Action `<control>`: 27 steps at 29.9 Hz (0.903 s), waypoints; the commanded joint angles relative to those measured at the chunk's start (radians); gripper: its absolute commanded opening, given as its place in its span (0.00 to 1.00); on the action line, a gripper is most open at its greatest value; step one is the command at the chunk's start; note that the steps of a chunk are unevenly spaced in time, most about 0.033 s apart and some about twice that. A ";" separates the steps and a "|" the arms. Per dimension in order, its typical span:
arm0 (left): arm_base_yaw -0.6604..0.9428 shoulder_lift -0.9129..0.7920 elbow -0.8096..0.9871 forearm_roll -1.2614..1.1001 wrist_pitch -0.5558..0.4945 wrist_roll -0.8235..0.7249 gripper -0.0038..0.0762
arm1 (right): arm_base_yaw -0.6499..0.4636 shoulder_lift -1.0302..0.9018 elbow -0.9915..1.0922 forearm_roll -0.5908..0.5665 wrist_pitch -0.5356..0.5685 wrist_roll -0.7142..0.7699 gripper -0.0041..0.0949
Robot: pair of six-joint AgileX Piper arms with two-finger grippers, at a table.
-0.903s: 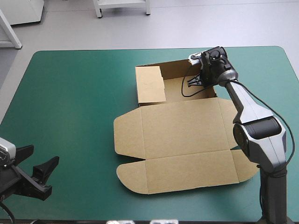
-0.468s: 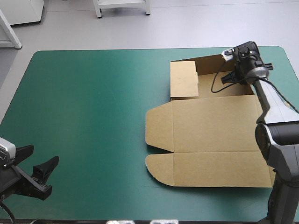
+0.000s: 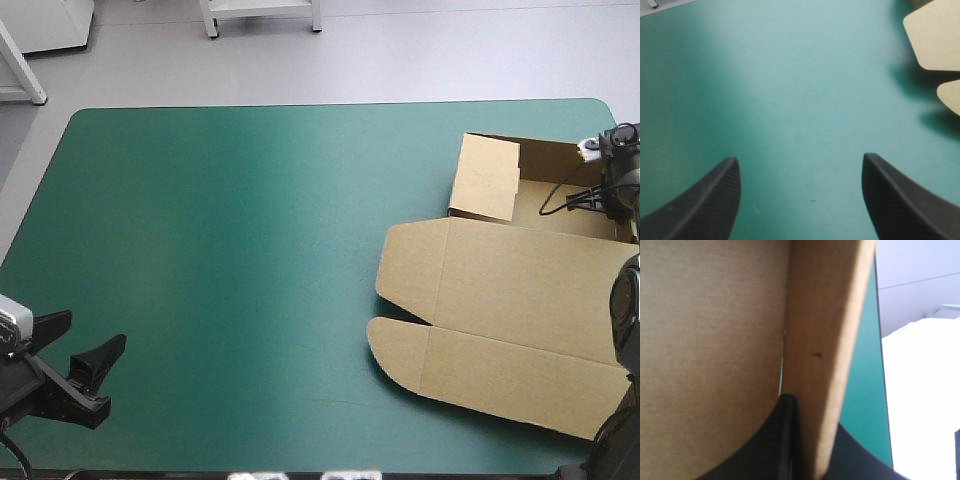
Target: Fold the box
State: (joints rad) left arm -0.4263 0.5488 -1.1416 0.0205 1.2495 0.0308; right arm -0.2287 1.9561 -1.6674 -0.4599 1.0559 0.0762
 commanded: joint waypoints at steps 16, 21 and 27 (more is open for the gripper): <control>-0.006 0.009 -0.020 0.001 0.030 -0.014 0.66 | -0.150 -0.059 0.177 -0.300 -0.094 0.078 0.03; -0.006 0.009 -0.020 0.001 0.035 -0.014 0.66 | -0.150 -0.088 0.174 -0.200 -0.117 0.034 0.18; -0.006 0.009 -0.020 0.001 0.035 -0.011 0.66 | -0.150 -0.135 0.171 -0.142 -0.117 0.031 0.55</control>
State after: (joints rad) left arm -0.4263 0.5488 -1.1416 0.0246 1.2495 0.0267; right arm -0.3654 1.8938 -1.4822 -0.5477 0.9121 0.1319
